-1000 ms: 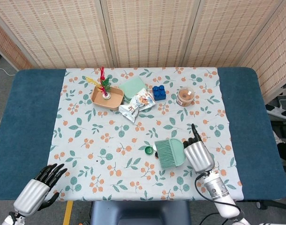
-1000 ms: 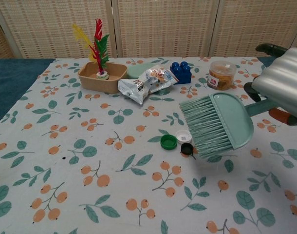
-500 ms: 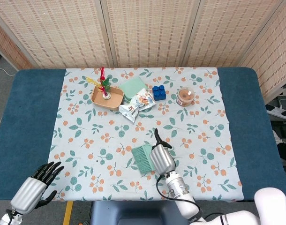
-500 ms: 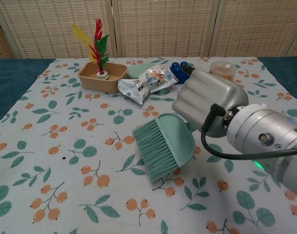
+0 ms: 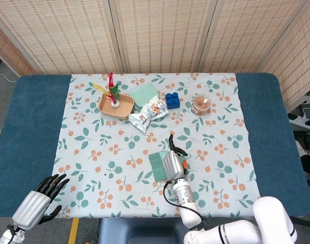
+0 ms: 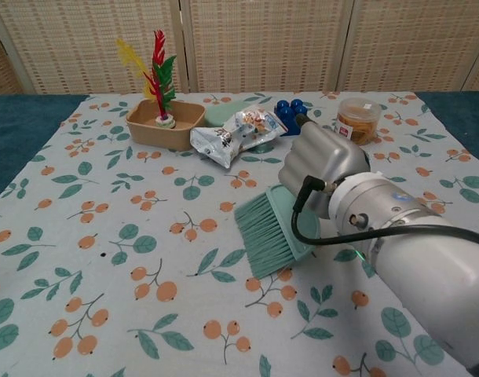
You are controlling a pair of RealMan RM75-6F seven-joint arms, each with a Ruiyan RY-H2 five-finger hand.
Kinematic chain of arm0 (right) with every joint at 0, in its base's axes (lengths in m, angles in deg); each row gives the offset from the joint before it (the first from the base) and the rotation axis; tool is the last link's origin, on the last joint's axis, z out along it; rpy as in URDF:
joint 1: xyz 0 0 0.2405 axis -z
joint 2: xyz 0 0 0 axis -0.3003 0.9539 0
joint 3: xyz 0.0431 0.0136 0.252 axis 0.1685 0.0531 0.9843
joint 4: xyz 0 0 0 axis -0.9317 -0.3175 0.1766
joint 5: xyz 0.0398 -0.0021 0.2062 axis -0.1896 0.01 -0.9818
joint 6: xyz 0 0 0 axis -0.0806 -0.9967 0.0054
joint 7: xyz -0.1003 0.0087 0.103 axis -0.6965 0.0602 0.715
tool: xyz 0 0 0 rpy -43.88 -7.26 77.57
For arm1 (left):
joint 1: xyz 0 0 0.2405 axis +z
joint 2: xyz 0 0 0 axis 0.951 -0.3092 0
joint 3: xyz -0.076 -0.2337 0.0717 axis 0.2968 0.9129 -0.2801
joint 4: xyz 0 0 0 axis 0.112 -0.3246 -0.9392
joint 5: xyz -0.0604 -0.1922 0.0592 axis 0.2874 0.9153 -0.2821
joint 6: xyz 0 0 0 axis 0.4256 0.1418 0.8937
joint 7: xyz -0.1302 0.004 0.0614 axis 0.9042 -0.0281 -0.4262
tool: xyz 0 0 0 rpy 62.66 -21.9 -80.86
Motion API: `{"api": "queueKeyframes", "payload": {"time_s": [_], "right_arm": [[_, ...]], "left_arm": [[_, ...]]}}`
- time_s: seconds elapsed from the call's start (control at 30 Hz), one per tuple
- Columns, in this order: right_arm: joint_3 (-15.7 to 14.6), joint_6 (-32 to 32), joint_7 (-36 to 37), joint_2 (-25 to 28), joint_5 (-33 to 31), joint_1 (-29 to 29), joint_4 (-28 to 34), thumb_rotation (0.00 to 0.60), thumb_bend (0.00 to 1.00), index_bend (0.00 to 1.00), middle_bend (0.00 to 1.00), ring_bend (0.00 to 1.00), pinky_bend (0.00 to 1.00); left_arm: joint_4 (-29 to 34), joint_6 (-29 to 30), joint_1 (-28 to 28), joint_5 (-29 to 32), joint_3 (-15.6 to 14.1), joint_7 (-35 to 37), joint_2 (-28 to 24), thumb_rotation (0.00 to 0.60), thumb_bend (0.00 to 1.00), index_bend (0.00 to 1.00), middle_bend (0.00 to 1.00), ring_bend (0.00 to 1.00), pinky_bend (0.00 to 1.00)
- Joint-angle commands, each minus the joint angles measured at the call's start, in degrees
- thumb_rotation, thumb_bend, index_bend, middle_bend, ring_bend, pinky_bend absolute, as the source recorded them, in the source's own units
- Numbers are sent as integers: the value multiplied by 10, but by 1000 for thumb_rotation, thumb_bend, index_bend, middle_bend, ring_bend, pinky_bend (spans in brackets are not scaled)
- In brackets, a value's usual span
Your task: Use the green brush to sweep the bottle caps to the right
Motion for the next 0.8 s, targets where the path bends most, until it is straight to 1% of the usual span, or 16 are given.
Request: {"api": "queueKeyframes", "payload": {"time_s": [0.03,0.23,0.5,0.7,0.8], "right_arm": [[-5,3,5,-10,-16,-14,-23,600,440,1000,828,569,0],[-18,-11,4,-8,-40,-26,-37,600,440,1000,828,569,0],[-40,-21,22,28,-59,-28,-35,600,440,1000,828,569,0],[-65,-12,40,54,-70,-27,-50,600,439,1000,828,569,0],[-73,-9,45,59,-71,-27,-55,600,439,1000,828,569,0]], "left_arm": [[0,-1,-1,1,1,1,0,600,387,0,0,0,116],[-2,-2,-2,6,3,4,-1,600,387,0,0,0,116],[-1,-6,-2,8,3,-4,3,600,386,0,0,0,116],[-1,-12,-2,13,4,-14,7,600,386,0,0,0,116],[-1,-13,-2,13,4,-17,8,600,385,0,0,0,116]]}}
